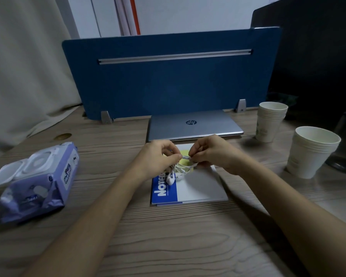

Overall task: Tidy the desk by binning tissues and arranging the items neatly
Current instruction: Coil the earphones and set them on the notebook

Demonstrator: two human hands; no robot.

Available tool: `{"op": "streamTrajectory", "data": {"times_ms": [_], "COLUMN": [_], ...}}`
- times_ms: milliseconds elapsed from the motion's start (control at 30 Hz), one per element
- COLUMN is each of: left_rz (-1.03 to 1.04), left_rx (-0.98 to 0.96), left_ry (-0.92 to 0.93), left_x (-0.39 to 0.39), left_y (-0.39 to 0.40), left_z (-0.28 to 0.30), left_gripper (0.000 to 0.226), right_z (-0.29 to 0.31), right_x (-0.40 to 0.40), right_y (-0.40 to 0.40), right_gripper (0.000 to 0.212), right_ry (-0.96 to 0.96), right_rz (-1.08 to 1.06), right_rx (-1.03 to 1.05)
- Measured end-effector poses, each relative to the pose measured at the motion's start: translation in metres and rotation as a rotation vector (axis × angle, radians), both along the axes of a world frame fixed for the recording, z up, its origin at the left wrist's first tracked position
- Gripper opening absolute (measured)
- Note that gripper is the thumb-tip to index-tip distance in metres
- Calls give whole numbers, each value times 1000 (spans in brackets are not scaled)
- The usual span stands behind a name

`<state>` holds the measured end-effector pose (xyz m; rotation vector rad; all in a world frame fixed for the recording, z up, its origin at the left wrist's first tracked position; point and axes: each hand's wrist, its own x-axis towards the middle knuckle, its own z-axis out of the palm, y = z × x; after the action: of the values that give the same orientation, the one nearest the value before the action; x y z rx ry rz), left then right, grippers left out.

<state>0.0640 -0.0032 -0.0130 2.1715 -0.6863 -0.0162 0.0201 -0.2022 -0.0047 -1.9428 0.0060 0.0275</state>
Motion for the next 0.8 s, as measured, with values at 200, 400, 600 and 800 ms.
{"op": "streamTrajectory", "data": {"times_ms": [200,400,600,800], "left_rz": [-40,-46,-56,68], "left_rx": [75,97,92,103], "left_ry": [-41,-65,-72,-86], "left_x": [2,3,4,11], "left_y": [2,4,5,15], "left_z": [-2,-1,0,4], "left_gripper": [9,9,11,16], "right_z": [-2,1,2,3], "right_x": [-1,-3,-2,1], "right_y": [1,1,2,-8], "right_gripper": [9,4,8,12], "right_ry": [-67,-124,-171,-168], "right_rz": [41,71,69,-121], "right_rx": [-139,-168,-177,-204]}}
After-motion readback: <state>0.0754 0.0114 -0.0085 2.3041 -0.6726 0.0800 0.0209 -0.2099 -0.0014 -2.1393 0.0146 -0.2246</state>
